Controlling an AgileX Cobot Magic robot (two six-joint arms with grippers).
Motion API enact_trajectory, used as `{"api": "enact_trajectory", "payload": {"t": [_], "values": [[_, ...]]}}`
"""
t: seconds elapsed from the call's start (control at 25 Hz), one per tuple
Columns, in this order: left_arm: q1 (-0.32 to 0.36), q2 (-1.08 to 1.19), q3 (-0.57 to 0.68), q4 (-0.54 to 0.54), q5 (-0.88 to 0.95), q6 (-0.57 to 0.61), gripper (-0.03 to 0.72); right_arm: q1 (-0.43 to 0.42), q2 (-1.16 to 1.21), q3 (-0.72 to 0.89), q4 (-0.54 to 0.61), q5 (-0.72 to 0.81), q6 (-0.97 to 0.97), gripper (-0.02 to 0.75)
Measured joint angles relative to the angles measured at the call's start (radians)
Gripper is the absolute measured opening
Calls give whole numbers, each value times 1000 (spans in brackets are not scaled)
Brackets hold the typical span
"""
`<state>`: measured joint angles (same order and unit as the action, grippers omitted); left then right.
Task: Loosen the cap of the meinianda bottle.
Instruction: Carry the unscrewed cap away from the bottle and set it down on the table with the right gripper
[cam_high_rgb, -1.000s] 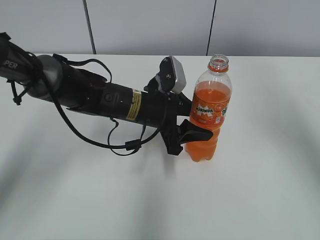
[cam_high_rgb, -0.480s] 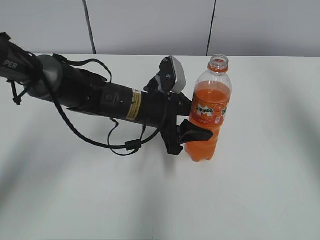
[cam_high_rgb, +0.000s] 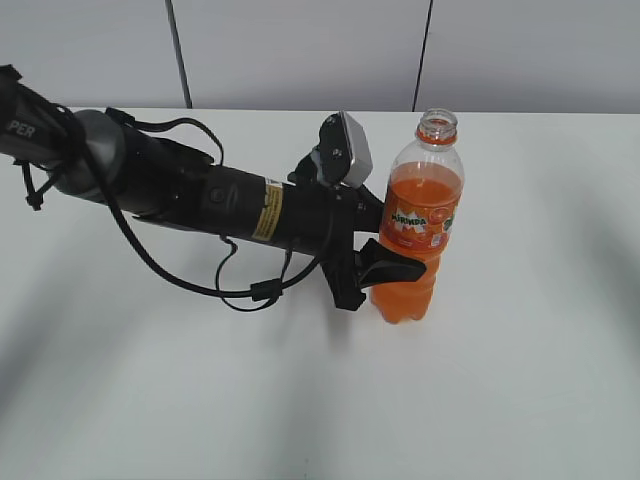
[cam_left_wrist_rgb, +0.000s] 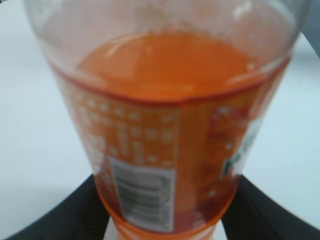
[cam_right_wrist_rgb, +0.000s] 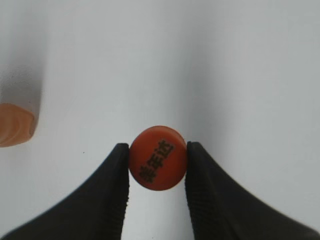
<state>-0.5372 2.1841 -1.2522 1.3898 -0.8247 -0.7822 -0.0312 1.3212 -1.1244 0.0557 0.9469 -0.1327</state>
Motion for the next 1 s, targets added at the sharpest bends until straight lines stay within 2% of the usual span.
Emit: {"api": "enact_trajectory", "payload": {"t": [0.2, 0.6, 1.0], "values": [[0, 0, 0, 0, 0, 0, 403, 0, 85, 77, 10, -130, -5, 264], [0, 0, 0, 0, 0, 0, 403, -1, 330, 80, 31, -363, -33, 264], [0, 0, 0, 0, 0, 0, 403, -2, 517, 80, 60, -452, -78, 264]]}}
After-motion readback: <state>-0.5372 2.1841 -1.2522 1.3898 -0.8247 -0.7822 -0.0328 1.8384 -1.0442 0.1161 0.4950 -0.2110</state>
